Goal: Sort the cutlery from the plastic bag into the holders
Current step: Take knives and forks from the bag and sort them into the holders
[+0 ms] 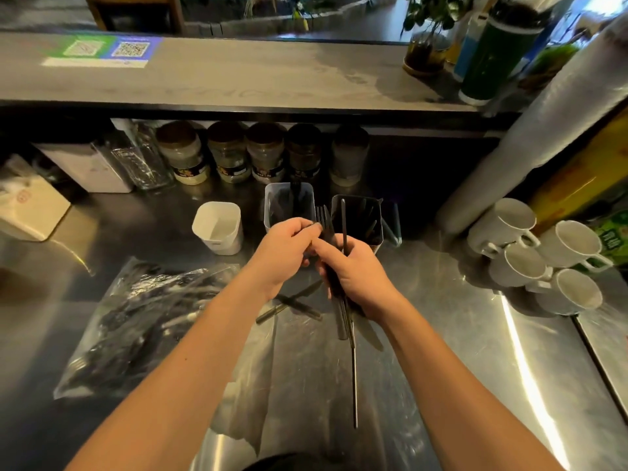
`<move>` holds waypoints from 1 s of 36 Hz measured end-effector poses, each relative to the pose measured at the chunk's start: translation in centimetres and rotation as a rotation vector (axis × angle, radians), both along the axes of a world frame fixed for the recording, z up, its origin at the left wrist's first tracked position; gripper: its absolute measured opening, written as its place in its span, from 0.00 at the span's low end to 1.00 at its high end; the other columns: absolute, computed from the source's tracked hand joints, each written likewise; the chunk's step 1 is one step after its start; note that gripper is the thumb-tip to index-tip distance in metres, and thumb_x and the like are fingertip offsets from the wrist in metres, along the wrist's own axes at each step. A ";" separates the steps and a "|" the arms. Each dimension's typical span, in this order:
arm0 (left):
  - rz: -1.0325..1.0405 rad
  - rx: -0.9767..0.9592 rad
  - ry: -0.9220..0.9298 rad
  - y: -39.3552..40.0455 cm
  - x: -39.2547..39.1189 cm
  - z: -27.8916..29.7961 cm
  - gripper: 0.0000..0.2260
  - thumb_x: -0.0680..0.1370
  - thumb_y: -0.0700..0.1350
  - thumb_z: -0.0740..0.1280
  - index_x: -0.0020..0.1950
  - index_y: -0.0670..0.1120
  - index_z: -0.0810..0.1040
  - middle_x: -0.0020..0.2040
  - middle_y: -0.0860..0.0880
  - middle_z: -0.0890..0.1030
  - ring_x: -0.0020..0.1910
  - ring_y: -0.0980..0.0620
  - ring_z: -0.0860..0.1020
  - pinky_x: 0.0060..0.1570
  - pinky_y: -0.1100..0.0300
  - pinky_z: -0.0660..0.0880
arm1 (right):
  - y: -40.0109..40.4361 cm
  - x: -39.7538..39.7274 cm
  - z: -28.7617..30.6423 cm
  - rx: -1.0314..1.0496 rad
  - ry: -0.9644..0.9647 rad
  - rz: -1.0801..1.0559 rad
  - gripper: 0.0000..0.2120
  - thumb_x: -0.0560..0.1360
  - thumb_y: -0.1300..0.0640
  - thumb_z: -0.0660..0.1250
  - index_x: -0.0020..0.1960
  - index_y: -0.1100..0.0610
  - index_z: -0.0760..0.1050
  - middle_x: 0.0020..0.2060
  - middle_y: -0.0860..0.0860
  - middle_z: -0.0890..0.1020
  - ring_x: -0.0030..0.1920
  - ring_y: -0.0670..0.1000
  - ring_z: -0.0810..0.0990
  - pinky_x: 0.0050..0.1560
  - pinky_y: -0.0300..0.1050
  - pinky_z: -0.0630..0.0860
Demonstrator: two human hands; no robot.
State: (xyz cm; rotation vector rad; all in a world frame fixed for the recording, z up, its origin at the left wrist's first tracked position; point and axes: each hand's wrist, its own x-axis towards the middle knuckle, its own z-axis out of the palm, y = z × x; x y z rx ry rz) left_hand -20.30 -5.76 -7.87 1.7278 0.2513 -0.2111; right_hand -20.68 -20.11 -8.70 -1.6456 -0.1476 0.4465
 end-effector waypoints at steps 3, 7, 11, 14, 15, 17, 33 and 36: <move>0.085 0.052 -0.042 0.1 0.1 -0.7 0.06 0.84 0.44 0.61 0.56 0.49 0.78 0.48 0.49 0.82 0.46 0.53 0.80 0.46 0.57 0.78 | 0.4 -0.3 -0.5 -0.003 0.064 0.008 0.18 0.82 0.46 0.63 0.52 0.62 0.77 0.33 0.50 0.80 0.31 0.48 0.76 0.33 0.42 0.75; 0.144 0.149 -0.085 0.7 0.6 -1.5 0.05 0.83 0.43 0.62 0.53 0.53 0.74 0.49 0.51 0.81 0.48 0.53 0.79 0.47 0.56 0.78 | 0.7 -0.3 -1.2 0.012 0.144 -0.008 0.15 0.83 0.46 0.61 0.52 0.58 0.76 0.34 0.51 0.81 0.32 0.49 0.77 0.36 0.44 0.77; 0.246 0.180 -0.065 1.9 1.5 -1.9 0.04 0.82 0.44 0.63 0.52 0.54 0.73 0.51 0.49 0.82 0.50 0.50 0.81 0.51 0.50 0.81 | 0.9 0.1 -1.7 0.019 0.223 -0.070 0.12 0.83 0.49 0.61 0.52 0.59 0.74 0.33 0.51 0.80 0.31 0.49 0.79 0.32 0.42 0.78; 0.395 0.159 -0.081 3.9 2.5 -1.7 0.04 0.83 0.43 0.63 0.56 0.48 0.75 0.49 0.47 0.83 0.43 0.53 0.83 0.39 0.59 0.81 | 1.0 0.9 -2.5 -0.004 0.229 -0.096 0.12 0.83 0.51 0.62 0.52 0.61 0.74 0.32 0.51 0.80 0.28 0.49 0.74 0.34 0.45 0.76; 0.418 0.186 -0.086 4.7 2.8 -1.7 0.04 0.82 0.42 0.63 0.56 0.47 0.75 0.48 0.47 0.83 0.40 0.53 0.83 0.37 0.59 0.81 | 1.0 1.1 -2.7 -0.009 0.228 -0.090 0.12 0.83 0.51 0.61 0.52 0.61 0.74 0.32 0.51 0.81 0.28 0.49 0.74 0.35 0.44 0.76; 0.420 0.225 -0.076 5.9 3.2 -2.1 0.03 0.81 0.40 0.63 0.54 0.45 0.76 0.45 0.45 0.84 0.36 0.50 0.83 0.40 0.53 0.83 | 1.1 1.4 -3.1 -0.021 0.229 -0.061 0.12 0.84 0.50 0.61 0.52 0.59 0.72 0.35 0.53 0.84 0.26 0.49 0.74 0.34 0.42 0.75; 0.356 0.296 -0.470 7.0 9.5 -1.7 0.04 0.81 0.40 0.65 0.53 0.46 0.71 0.48 0.46 0.80 0.41 0.52 0.84 0.42 0.56 0.81 | 1.2 4.1 -4.9 -0.037 0.258 -0.058 0.11 0.82 0.51 0.65 0.54 0.60 0.71 0.40 0.52 0.86 0.26 0.48 0.72 0.29 0.39 0.72; -0.044 0.520 -0.250 7.6 12.1 -3.3 0.09 0.78 0.39 0.66 0.55 0.50 0.73 0.48 0.53 0.80 0.43 0.56 0.80 0.45 0.59 0.77 | 1.0 4.2 -5.1 -0.052 0.262 -0.057 0.13 0.82 0.51 0.65 0.55 0.61 0.71 0.40 0.52 0.86 0.27 0.48 0.72 0.29 0.39 0.72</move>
